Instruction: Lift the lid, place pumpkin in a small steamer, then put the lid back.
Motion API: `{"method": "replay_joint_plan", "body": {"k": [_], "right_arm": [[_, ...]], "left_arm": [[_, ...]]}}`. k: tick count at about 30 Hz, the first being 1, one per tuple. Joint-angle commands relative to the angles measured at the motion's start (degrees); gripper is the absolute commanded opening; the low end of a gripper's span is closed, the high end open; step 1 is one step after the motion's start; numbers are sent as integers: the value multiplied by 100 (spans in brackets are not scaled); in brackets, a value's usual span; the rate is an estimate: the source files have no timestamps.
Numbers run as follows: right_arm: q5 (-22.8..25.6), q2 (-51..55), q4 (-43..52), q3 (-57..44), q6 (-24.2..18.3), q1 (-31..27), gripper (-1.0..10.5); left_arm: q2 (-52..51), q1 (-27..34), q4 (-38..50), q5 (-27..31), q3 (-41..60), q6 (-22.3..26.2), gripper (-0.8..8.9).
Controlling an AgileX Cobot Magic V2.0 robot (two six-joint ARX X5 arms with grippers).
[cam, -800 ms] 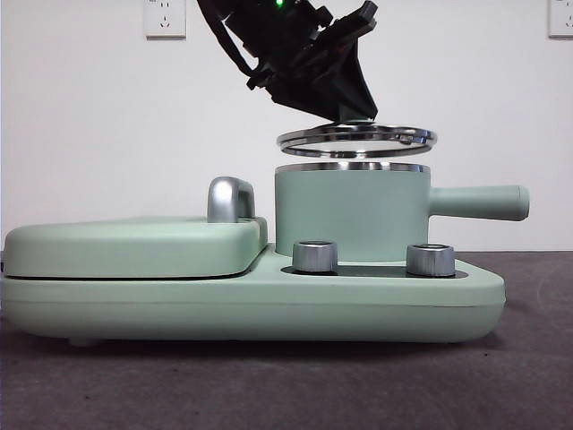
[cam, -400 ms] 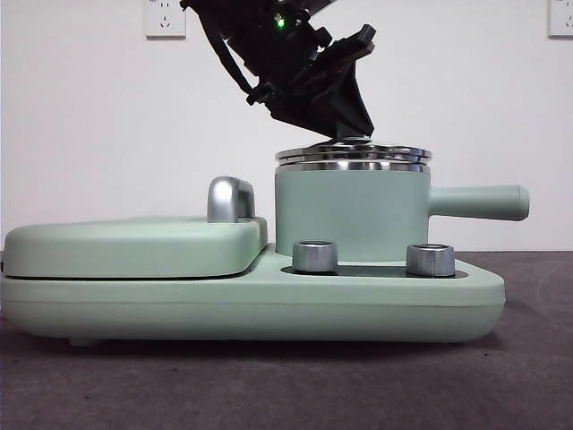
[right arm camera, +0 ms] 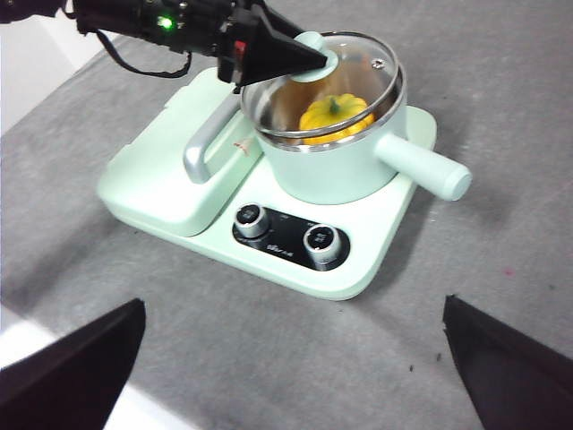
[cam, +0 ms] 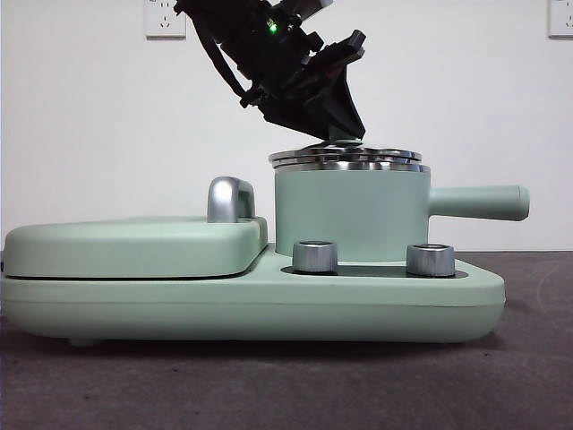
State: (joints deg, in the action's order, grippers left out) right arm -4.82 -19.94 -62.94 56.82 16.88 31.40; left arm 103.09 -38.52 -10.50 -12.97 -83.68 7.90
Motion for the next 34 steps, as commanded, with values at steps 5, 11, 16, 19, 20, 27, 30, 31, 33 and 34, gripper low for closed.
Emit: {"method": "replay_joint_plan", "body": {"k": [5, 11, 16, 19, 20, 27, 30, 31, 33, 34], "right_arm": [[44, -4, 28, 33, 109, 33, 545], [42, -4, 26, 33, 160, 35, 545], [44, -4, 26, 33, 181, 35, 545], [44, -4, 26, 33, 181, 35, 545], [44, -4, 26, 33, 181, 35, 545], [46, -4, 26, 33, 186, 35, 545], [59, -4, 26, 33, 186, 35, 545], [59, -4, 26, 33, 186, 35, 545], [59, -4, 26, 33, 186, 35, 545], [59, -4, 26, 33, 184, 35, 545]], "left_arm": [[111, -66, 127, -236, -122, -44, 15], [114, -66, 129, -227, -122, 114, 15], [149, -68, 136, -227, -122, 212, 15], [197, -66, 133, -227, -122, 221, 15], [214, -66, 131, -227, -122, 221, 15], [299, -76, 107, -227, -122, 214, 15], [299, -87, 111, -227, -122, 214, 20], [299, -87, 111, -227, -122, 212, 21], [299, -87, 111, -227, -122, 184, 38], [299, -87, 111, -227, -122, 177, 57]]}}
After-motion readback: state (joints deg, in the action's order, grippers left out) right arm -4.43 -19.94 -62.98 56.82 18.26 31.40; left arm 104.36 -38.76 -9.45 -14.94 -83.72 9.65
